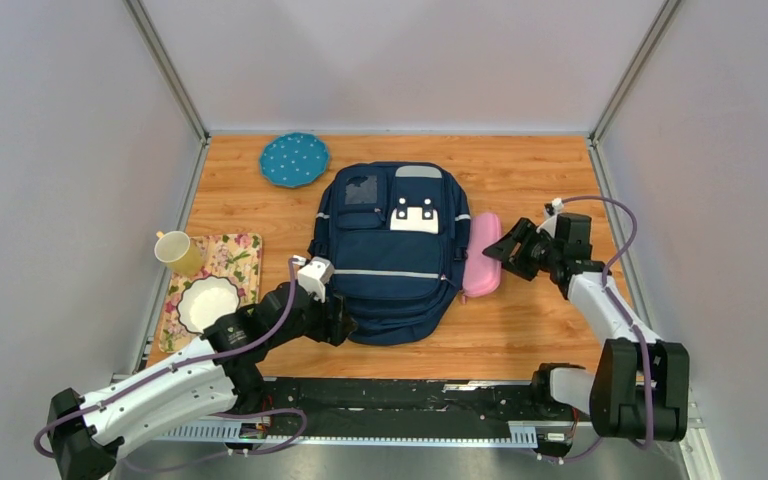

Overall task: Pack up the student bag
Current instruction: Pick up the stationery from the center of the board.

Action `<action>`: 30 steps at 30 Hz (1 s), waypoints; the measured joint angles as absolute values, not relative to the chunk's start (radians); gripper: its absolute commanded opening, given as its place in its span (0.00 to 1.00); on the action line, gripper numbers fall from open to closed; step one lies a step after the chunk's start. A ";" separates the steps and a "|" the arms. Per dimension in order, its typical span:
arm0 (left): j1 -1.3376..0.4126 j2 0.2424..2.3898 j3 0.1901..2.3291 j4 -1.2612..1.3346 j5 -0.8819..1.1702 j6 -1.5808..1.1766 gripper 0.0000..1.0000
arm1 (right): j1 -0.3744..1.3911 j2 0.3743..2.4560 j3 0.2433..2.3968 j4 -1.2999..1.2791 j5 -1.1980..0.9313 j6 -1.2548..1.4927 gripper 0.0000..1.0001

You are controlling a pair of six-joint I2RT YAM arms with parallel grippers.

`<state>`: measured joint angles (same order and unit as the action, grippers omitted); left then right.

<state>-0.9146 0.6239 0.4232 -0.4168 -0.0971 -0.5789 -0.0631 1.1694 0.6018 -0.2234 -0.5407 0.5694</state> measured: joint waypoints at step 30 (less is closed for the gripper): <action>-0.915 0.612 0.419 -0.407 -0.088 -0.579 0.81 | 0.385 1.318 0.869 -0.574 0.074 0.474 0.43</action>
<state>-0.9146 0.6125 0.4187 -0.4068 -0.0875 -0.5793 0.3847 1.3178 0.8692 -0.5735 0.0738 0.4736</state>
